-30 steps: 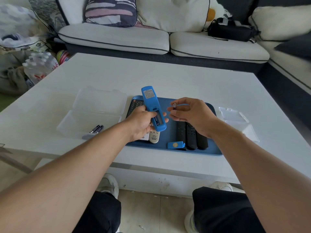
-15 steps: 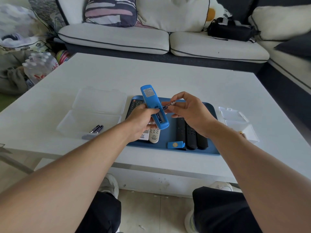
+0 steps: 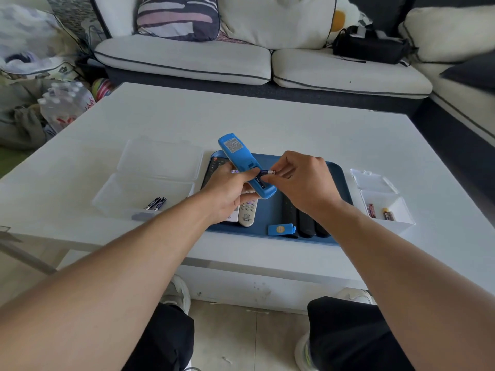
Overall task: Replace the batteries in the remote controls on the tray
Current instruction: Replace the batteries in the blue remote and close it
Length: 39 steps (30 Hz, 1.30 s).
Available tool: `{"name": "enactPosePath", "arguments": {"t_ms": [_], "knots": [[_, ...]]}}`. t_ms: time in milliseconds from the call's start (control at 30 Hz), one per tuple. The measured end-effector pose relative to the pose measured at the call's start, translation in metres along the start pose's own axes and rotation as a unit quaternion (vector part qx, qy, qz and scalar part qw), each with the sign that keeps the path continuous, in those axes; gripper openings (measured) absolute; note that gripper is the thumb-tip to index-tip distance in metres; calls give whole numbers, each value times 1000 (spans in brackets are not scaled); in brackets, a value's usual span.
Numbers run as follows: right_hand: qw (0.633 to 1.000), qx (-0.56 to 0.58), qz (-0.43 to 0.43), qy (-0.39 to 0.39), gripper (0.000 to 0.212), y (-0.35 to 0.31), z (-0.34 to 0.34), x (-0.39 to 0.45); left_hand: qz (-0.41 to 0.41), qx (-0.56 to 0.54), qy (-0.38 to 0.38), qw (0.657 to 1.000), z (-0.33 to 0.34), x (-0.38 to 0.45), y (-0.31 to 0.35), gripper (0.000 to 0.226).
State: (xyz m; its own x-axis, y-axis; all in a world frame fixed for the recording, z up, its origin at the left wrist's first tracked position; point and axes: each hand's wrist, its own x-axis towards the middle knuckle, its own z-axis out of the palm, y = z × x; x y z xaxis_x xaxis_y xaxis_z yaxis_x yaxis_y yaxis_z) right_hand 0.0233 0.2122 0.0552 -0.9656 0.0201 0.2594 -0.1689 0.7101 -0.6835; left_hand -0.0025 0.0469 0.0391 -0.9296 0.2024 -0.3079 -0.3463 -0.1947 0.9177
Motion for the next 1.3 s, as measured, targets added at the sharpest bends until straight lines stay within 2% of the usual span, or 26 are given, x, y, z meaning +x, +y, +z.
{"name": "enactPosePath", "arguments": {"t_ms": [133,367,433,533,667,767,1033,1167,1233,1300], "knots": [[994,-106,-8,-11,20,-6,4,0,13,-9,9,1000,0,0,0,12],[969,-236,-14,-77,24,-15,-2,2,12,8,32,999,-7,3,0,25],[976,-203,-5,-77,25,-14,-1,1,7,15,22,1000,-9,3,-1,21],[993,-50,51,-95,27,-10,0,0,4,45,-3,999,-10,2,1,19],[961,120,170,-182,42,-6,-3,-3,-2,90,-49,995,-10,-2,2,23],[946,160,195,-205,41,-1,-1,-5,-14,109,-77,991,-9,-3,2,22],[932,174,253,-193,31,0,4,7,-4,109,-97,989,-6,-4,1,29],[956,94,185,-208,32,0,0,4,13,150,-83,985,-10,-2,-3,26],[957,-27,142,-253,32,7,-8,4,15,175,-70,982,-11,-1,-6,23],[931,-176,97,-305,29,14,-14,4,6,180,-61,982,-11,0,-8,23]]}}
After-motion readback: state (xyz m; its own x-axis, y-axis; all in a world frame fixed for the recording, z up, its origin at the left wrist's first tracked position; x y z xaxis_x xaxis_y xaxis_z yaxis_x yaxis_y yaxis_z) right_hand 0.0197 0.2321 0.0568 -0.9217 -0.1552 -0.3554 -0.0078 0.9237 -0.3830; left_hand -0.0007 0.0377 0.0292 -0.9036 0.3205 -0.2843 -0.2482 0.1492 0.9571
